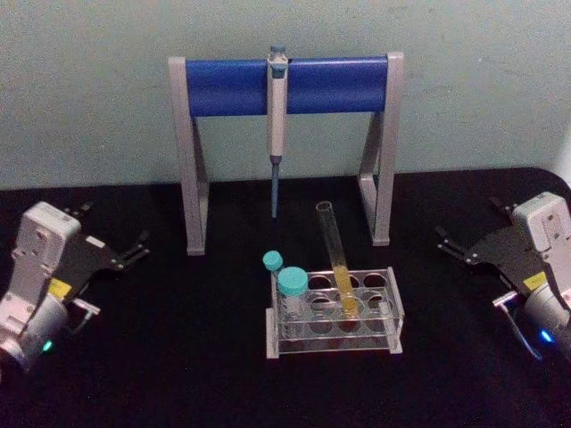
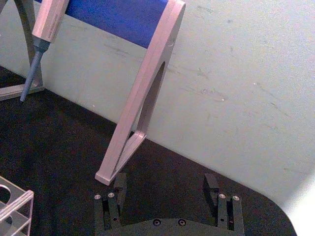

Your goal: Pick up the test tube from the test tube rack, shake it, then place it back into the test tube rack.

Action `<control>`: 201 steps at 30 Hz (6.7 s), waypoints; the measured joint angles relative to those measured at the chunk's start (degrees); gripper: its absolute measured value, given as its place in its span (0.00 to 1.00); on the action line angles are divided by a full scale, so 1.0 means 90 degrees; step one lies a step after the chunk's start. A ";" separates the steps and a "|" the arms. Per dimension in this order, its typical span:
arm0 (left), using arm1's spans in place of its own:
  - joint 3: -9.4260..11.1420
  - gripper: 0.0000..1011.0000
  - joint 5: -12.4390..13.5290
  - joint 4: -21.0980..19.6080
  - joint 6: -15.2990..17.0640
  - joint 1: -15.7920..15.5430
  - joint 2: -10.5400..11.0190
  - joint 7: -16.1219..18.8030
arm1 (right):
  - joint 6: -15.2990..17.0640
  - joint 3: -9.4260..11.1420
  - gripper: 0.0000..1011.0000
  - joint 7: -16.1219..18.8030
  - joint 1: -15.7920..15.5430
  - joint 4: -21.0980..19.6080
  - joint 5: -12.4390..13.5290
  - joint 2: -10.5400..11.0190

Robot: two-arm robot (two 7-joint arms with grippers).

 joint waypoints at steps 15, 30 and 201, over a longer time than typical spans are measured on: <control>0.0000 0.99 0.0000 0.0000 0.0000 0.0000 0.0000 0.0000 | 0.0000 0.0000 0.99 0.0000 0.0000 0.0000 0.0000 0.0001; 0.0000 0.99 0.0000 0.0000 0.0000 0.0000 0.0000 0.0000 | 0.0000 0.0000 0.99 0.0000 0.0000 0.0000 0.0000 0.0001; 0.0000 0.99 0.0000 0.0000 0.0000 0.0000 0.0000 0.0000 | 0.0880 -0.0361 0.23 0.4146 0.1286 0.0521 0.1181 -0.0834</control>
